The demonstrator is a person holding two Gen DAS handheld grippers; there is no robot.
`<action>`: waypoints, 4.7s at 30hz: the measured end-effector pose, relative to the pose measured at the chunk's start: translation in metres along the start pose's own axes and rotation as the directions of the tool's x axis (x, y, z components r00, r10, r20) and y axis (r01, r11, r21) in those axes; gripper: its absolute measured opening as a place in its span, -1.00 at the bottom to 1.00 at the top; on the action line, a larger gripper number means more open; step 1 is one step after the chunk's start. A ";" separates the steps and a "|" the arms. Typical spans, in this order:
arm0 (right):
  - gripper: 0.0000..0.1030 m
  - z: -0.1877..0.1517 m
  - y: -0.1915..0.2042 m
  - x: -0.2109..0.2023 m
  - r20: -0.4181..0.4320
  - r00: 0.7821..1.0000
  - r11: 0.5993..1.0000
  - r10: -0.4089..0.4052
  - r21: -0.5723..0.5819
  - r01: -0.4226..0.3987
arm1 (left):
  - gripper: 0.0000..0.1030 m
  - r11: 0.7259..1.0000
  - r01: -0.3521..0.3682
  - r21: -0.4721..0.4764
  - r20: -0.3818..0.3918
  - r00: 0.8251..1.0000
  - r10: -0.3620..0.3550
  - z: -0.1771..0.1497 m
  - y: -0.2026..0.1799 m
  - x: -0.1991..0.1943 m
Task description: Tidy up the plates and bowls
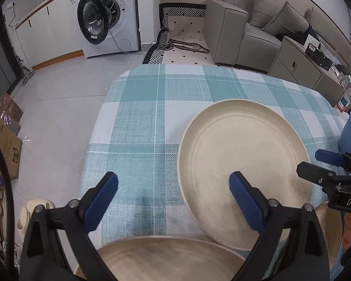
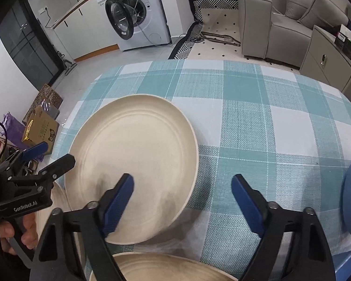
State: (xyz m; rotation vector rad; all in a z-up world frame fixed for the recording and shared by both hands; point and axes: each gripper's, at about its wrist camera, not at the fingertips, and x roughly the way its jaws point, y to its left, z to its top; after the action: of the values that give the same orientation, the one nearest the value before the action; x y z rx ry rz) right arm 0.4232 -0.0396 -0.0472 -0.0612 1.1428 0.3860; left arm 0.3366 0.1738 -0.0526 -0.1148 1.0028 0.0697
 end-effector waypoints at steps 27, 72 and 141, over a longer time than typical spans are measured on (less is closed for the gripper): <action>-0.71 -0.004 0.006 0.018 -0.004 0.998 0.997 -0.070 -0.031 0.070 | -0.76 0.998 0.048 0.044 -0.068 0.997 -0.045 -0.004 -0.008 0.019; -0.77 -0.018 0.013 -0.058 0.120 0.990 0.997 -0.069 -0.034 0.073 | -0.76 0.998 0.024 0.053 0.055 0.998 -0.027 -0.005 -0.022 -0.055; -0.76 -0.142 0.000 -0.177 0.277 0.960 0.998 -0.044 -0.025 0.053 | -0.75 0.996 0.017 0.084 0.189 0.981 -0.033 -0.113 -0.074 -0.168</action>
State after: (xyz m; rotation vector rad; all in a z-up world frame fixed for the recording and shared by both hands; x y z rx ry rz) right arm 0.2359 -0.1214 0.0517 -0.0610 0.8569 0.3566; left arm 0.1604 0.0851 0.0334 -0.0446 0.8115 0.0159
